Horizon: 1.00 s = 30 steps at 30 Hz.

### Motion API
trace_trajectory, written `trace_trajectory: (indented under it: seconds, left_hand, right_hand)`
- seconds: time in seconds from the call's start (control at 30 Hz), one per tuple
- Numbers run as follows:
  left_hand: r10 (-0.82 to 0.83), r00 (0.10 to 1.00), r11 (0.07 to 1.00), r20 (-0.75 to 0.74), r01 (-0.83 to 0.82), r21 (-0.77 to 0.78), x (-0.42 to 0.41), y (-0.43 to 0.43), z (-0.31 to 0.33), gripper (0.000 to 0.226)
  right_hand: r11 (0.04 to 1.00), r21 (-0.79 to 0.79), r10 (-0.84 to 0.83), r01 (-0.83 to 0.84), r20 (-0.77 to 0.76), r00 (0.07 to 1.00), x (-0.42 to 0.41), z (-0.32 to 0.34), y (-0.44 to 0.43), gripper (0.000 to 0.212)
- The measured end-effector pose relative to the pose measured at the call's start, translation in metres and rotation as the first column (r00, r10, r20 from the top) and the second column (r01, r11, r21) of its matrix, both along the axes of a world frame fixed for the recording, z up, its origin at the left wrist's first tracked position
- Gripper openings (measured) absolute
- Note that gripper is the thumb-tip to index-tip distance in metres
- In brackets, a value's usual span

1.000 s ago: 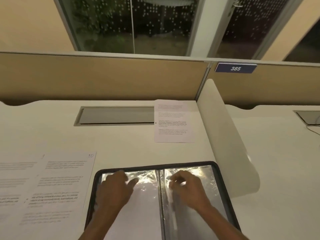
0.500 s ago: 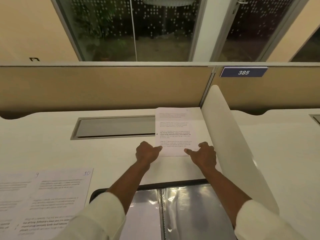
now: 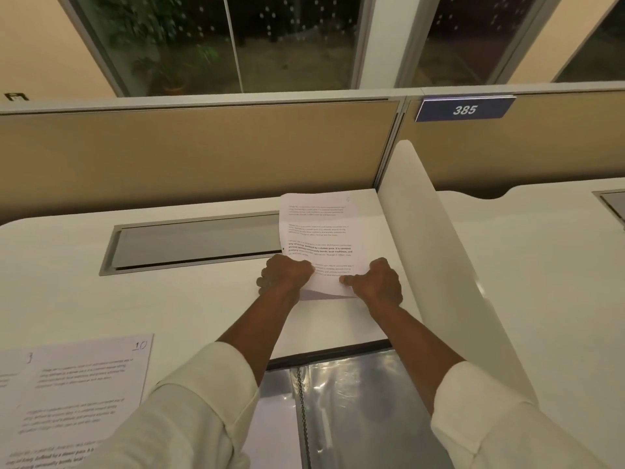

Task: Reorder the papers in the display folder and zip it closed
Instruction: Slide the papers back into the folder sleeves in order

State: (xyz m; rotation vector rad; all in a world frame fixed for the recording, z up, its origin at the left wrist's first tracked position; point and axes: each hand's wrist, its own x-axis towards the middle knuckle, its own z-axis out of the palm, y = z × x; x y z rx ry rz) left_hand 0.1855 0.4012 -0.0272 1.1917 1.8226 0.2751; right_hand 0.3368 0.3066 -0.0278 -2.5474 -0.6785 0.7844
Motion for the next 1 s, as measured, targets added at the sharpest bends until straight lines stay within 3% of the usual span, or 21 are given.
trace_trajectory:
  seconds: [0.07, 0.2, 0.37, 0.7, 0.83, 0.93, 1.0]
  left_hand:
    - [0.032, 0.998, 0.999, 0.045, -0.031, -0.034, -0.002, -0.001, -0.001, 0.037]
    - [0.103, 0.982, 0.991, 0.157, -0.088, -0.099, -0.008, -0.002, -0.005, 0.046]
    - [0.185, 0.916, 0.974, 0.357, -0.123, -0.188, -0.018, -0.014, 0.005, 0.039]
    - [0.23, 0.804, 0.972, 0.548, -0.161, -0.171, -0.066, -0.069, 0.018, 0.029]
    - [0.244, 0.692, 0.969, 0.68, -0.154, -0.191, -0.089, -0.098, 0.033, 0.034]
    - [0.243, 0.618, 0.969, 0.747, -0.123, -0.214, -0.106, -0.123, 0.044, 0.038]
    - [0.228, 0.599, 0.972, 0.767, -0.094, -0.215, -0.117, -0.141, 0.052, 0.039]
  right_hand:
    - [1.0, 0.009, -0.012, 0.013, -0.038, 0.999, 0.001, 0.002, -0.001, 0.083]
    - [1.0, 0.013, -0.01, 0.01, -0.06, 0.998, -0.001, 0.006, -0.004, 0.073]
    - [1.0, -0.014, 0.022, -0.023, -0.044, 0.999, -0.005, 0.006, -0.017, 0.055]
    - [0.998, 0.013, 0.065, -0.064, -0.02, 0.998, -0.021, 0.008, -0.06, 0.044]
    - [0.989, 0.146, 0.003, 0.02, -0.158, 0.987, -0.029, 0.004, -0.076, 0.042]
    - [0.958, 0.235, -0.058, 0.166, -0.407, 0.912, -0.04, 0.009, -0.09, 0.05]
    - [0.94, 0.255, -0.077, 0.227, -0.487, 0.87, -0.046, 0.014, -0.102, 0.05]
